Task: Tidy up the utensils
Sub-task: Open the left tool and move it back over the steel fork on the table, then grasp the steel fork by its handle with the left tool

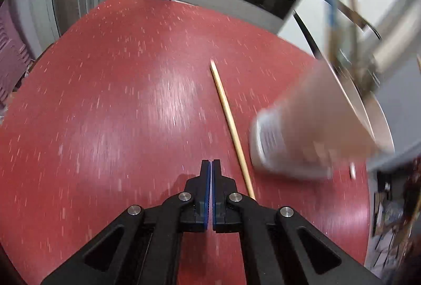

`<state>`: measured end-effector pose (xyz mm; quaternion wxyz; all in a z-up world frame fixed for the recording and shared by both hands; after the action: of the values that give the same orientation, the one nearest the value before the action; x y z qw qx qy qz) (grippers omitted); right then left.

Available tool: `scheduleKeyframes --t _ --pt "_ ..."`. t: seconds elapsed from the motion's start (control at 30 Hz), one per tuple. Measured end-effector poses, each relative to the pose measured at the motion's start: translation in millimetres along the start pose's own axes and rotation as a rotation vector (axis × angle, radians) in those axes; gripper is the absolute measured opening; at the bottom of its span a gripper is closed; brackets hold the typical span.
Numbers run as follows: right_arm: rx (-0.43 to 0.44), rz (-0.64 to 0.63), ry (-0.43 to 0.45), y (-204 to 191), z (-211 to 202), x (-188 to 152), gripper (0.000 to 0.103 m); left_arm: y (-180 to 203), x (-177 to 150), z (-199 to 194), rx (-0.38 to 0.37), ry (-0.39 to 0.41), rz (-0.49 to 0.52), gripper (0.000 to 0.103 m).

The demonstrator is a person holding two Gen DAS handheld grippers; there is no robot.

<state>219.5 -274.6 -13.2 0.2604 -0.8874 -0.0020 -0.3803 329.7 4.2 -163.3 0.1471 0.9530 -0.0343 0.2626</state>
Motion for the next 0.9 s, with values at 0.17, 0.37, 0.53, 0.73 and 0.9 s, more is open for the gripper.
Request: scheduleKeyframes --t 0.17,0.37,0.53,0.73,0.9 --pt "0.022 0.013 -0.034 1 2 -24 0.007 17 -52 -22 0.004 0.014 0.081 0.025" --pt "0.033 0.035 -0.063 4 0 -47 0.007 50 -100 -30 0.047 0.016 0.162 0.103" --pt "0.038 0.049 -0.063 8 -5 -54 0.007 92 -118 -21 0.091 0.013 0.204 0.103" --pt "0.052 0.061 -0.063 12 -10 -60 0.007 133 -146 -8 0.039 -0.08 0.203 0.08" --pt "0.062 0.07 -0.052 17 -17 -63 0.007 133 -161 10 -0.004 -0.167 0.158 0.068"
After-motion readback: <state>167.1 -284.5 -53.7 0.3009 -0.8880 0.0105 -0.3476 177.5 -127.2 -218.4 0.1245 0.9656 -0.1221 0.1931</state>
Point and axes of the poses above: each gripper's, at about its wrist camera, not at the fingertips, and z roughly the way its jaws point, y to its right, x to its top, the point moved 1 cm from there along z, roughly the way its jaws point, and after that the axes turned 5 degrees about z, right-handed, at the moved point
